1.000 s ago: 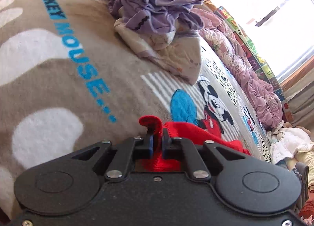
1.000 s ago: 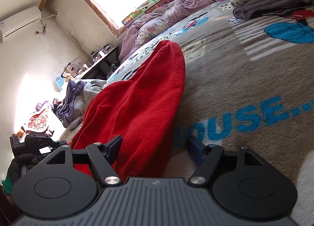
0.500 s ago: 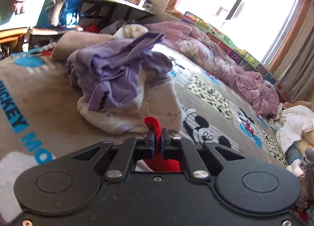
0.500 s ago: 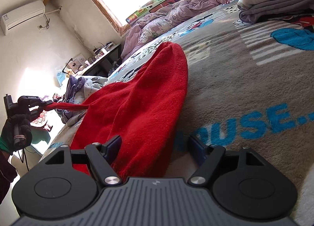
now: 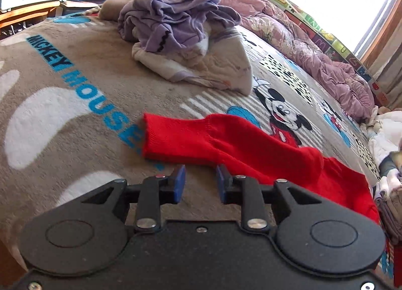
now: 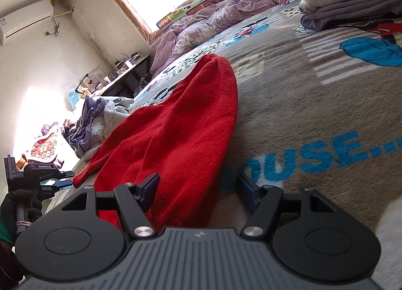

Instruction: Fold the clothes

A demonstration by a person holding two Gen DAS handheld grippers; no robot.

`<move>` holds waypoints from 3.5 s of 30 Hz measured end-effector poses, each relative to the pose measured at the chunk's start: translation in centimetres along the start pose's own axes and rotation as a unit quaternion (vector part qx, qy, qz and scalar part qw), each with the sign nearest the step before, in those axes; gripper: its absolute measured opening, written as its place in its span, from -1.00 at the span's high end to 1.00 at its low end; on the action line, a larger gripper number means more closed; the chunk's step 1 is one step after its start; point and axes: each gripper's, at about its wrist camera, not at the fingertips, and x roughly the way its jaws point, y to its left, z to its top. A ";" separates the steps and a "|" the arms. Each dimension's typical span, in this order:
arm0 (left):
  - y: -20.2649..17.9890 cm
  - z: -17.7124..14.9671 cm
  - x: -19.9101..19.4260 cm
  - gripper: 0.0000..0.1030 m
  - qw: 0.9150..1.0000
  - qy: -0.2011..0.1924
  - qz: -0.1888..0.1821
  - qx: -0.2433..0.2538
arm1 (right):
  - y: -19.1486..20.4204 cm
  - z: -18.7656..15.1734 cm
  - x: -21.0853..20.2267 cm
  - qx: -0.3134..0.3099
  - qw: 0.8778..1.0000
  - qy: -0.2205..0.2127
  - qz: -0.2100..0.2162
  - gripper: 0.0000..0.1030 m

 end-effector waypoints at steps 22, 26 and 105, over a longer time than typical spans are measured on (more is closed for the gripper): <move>-3.6 -8.5 0.3 0.24 0.994 0.036 -0.098 0.018 | 3.8 1.4 -4.2 -0.072 0.993 -0.059 -0.071 0.73; -3.4 -8.4 0.2 0.21 0.994 0.037 -0.100 0.018 | 2.4 4.5 -5.9 -0.073 0.989 -0.090 -0.092 0.78; -2.3 -8.8 -1.2 -0.09 0.978 0.096 -0.173 -0.066 | -2.0 4.5 -6.3 0.111 0.993 -0.017 -0.046 -0.09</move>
